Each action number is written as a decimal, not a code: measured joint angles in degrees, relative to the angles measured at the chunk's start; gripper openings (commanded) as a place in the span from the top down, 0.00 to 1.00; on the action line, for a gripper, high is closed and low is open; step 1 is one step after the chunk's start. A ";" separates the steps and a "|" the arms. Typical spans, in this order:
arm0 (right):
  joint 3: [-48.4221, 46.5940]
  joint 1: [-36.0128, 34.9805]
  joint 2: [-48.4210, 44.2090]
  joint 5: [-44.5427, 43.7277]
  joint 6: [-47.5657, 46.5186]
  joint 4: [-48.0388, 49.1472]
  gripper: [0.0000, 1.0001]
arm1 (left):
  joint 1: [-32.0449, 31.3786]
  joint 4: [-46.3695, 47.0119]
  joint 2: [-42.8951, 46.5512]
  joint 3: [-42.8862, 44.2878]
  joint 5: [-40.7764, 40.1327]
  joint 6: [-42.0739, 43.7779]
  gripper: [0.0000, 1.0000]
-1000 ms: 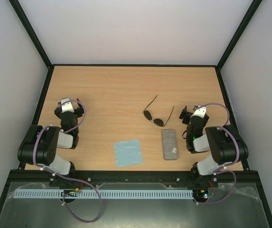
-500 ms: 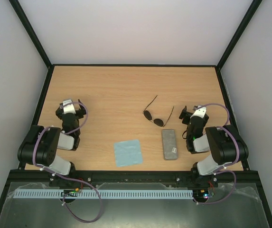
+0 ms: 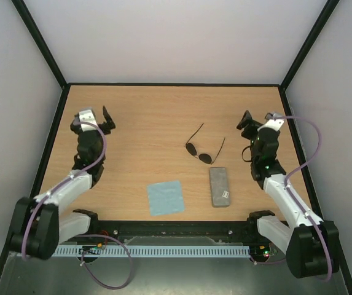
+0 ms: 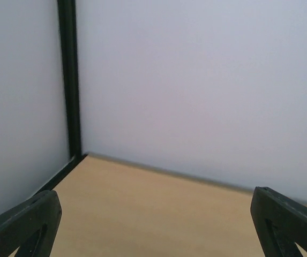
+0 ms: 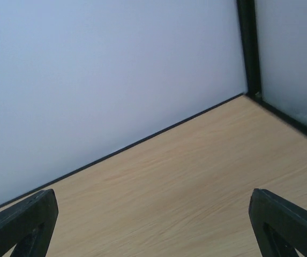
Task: Organize the sunglasses
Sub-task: Pick up the sunglasses case from the center of the board.
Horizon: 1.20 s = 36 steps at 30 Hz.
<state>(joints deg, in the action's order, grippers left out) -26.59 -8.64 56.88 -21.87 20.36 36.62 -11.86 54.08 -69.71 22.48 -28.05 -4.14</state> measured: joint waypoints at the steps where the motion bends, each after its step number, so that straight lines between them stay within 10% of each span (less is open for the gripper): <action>1: -2.89 0.00 -0.39 1.42 1.60 -4.79 0.01 | -0.44 -4.37 2.71 2.54 0.74 -1.07 0.00; 12: -11.74 -0.74 0.87 27.54 12.66 -39.87 0.01 | -1.88 -44.98 17.29 24.50 26.10 -22.34 0.00; 24: -12.98 -27.61 7.69 10.27 21.44 -61.72 0.01 | -3.76 -56.59 25.66 4.63 49.90 -28.02 0.01; 33: -13.00 -39.89 17.16 0.96 31.65 -66.36 0.01 | -10.19 -58.31 27.15 1.27 47.45 -31.93 0.01; 36: -12.98 -40.63 17.20 0.15 33.18 -66.45 0.15 | -11.37 -58.12 26.01 -0.46 47.25 -33.05 0.01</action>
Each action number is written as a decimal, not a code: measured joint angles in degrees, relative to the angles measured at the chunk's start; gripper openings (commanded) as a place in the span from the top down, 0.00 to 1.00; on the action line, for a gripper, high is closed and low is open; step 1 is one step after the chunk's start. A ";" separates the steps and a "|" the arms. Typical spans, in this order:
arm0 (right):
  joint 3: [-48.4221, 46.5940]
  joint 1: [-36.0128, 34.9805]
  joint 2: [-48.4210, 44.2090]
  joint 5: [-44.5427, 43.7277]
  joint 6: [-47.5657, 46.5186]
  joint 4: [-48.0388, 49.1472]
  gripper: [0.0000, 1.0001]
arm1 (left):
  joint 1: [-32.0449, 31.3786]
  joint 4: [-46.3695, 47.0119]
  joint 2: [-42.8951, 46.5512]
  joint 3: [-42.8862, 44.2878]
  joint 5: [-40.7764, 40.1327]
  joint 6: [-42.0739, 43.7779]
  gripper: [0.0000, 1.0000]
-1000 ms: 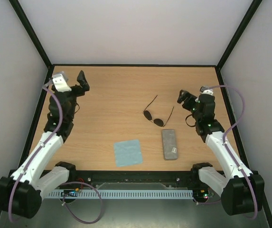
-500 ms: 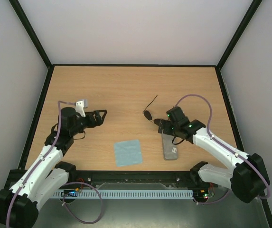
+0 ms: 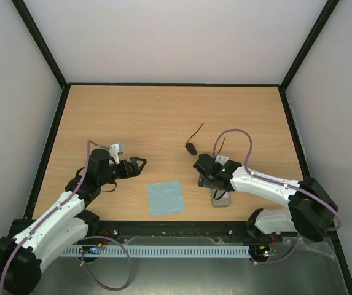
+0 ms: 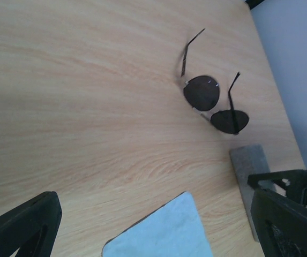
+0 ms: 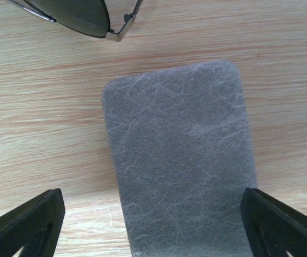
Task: Organize the sunglasses
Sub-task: Pick up the sunglasses case from the center of the board.
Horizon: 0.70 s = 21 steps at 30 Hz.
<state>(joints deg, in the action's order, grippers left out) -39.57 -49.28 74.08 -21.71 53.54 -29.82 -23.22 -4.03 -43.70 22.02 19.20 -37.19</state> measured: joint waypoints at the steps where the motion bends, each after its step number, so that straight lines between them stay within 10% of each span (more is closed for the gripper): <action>1: 0.00 -0.09 0.00 -0.24 0.50 -0.07 0.21 | -0.31 0.22 -0.59 -0.52 0.07 -0.35 0.00; 21: 4.24 -0.31 -5.70 -1.75 3.69 -0.66 0.15 | -5.33 3.41 -5.84 -1.90 -2.34 -0.44 0.01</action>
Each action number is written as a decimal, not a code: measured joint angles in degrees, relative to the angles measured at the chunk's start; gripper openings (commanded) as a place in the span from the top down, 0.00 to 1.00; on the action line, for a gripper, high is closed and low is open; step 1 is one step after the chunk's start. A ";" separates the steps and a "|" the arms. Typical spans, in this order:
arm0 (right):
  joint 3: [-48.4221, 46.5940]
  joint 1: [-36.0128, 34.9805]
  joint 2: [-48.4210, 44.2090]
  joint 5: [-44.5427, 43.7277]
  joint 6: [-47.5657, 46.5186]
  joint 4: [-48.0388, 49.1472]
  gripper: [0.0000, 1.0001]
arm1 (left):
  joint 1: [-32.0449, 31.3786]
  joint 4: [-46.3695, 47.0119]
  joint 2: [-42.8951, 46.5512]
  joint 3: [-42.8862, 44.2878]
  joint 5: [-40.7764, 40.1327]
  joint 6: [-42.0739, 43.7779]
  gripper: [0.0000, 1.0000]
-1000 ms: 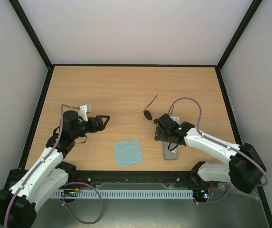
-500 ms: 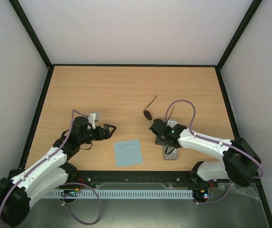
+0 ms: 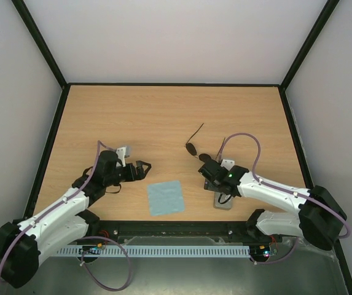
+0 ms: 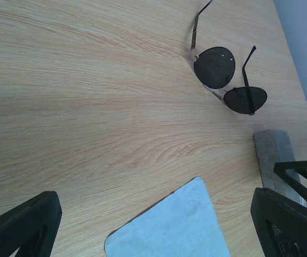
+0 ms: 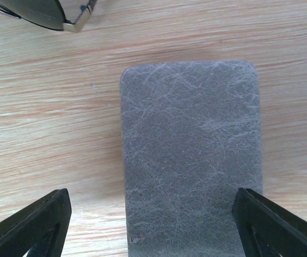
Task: Organize the sunglasses
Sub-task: Pick up the sunglasses case from the center of the board.
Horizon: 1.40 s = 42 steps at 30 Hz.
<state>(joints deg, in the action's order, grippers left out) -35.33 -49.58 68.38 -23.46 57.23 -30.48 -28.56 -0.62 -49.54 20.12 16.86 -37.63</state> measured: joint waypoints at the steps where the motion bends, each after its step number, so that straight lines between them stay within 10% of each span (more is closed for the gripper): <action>1: 0.17 0.00 -0.31 -0.02 0.07 -0.42 0.16 | -0.11 0.11 -0.31 0.00 -0.22 0.00 0.01; 28: 4.44 -3.76 -3.78 -3.89 10.29 -5.29 0.09 | -1.44 4.11 -8.37 0.20 0.07 0.72 0.01; 42: 5.49 -3.80 -3.45 -3.85 10.29 -2.62 0.66 | -1.44 4.15 -8.20 0.20 0.15 1.22 0.00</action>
<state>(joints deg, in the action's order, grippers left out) -29.85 -53.39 64.93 -27.31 67.53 -33.10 -30.00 3.53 -57.74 20.32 17.02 -36.40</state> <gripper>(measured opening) 0.645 0.995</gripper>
